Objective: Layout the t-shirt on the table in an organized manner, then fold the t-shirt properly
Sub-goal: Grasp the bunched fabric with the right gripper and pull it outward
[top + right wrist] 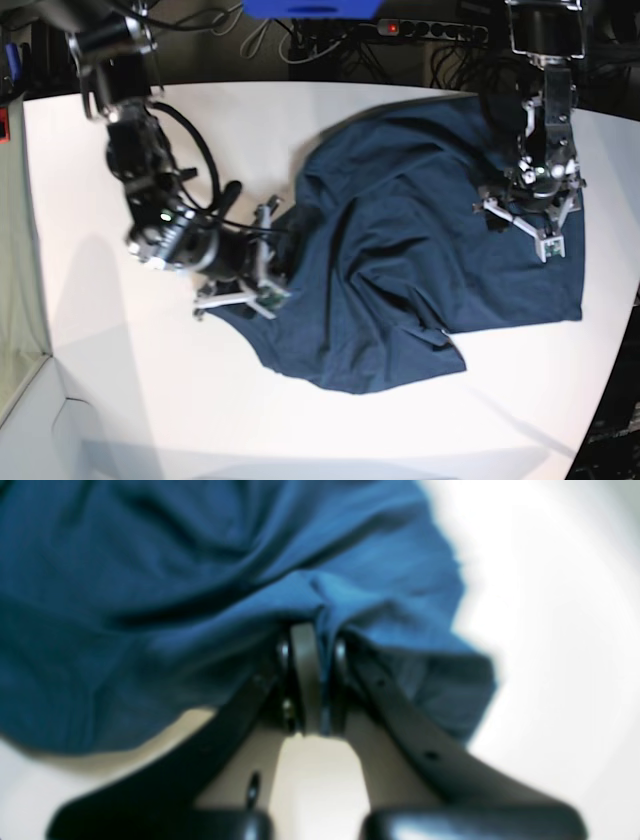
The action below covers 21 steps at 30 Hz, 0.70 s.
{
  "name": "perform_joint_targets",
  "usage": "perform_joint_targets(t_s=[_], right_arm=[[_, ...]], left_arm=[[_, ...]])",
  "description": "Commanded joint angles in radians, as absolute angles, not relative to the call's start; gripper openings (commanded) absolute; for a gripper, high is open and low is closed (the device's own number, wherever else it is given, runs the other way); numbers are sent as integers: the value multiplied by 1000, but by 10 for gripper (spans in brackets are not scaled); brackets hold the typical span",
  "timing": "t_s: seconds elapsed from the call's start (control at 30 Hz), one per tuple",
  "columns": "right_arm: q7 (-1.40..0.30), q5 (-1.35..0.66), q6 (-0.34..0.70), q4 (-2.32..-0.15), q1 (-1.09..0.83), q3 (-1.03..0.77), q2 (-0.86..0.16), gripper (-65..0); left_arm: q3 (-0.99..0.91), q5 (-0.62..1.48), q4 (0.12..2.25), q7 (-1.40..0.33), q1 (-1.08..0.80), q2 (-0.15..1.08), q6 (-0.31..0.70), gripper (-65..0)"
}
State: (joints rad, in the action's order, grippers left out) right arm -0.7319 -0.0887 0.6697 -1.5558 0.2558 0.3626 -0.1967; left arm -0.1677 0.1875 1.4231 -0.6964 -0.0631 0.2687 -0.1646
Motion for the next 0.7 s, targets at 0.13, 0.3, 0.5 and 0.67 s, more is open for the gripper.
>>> perform_joint_targets(t_s=[0.13,0.3,0.5,0.67], right_arm=[[-710,-99,665,-1382,398,549,-188,-479],[-702,-99,665,-1394,410,552,-168,-293],[-700,-99,665,-1534,354,397,-150,-206],[-700,-99,667,-1543,300,326,-154,-206]], left_arm=[[-168,176,1429,-720,-74,277,-170,-173],[-168,176,1426,-720,-81,277,-170,-173],[-168,176,1426,-720,-82,280,-170,-173],[-168,176,1426,-720,-82,291,-171,-173]])
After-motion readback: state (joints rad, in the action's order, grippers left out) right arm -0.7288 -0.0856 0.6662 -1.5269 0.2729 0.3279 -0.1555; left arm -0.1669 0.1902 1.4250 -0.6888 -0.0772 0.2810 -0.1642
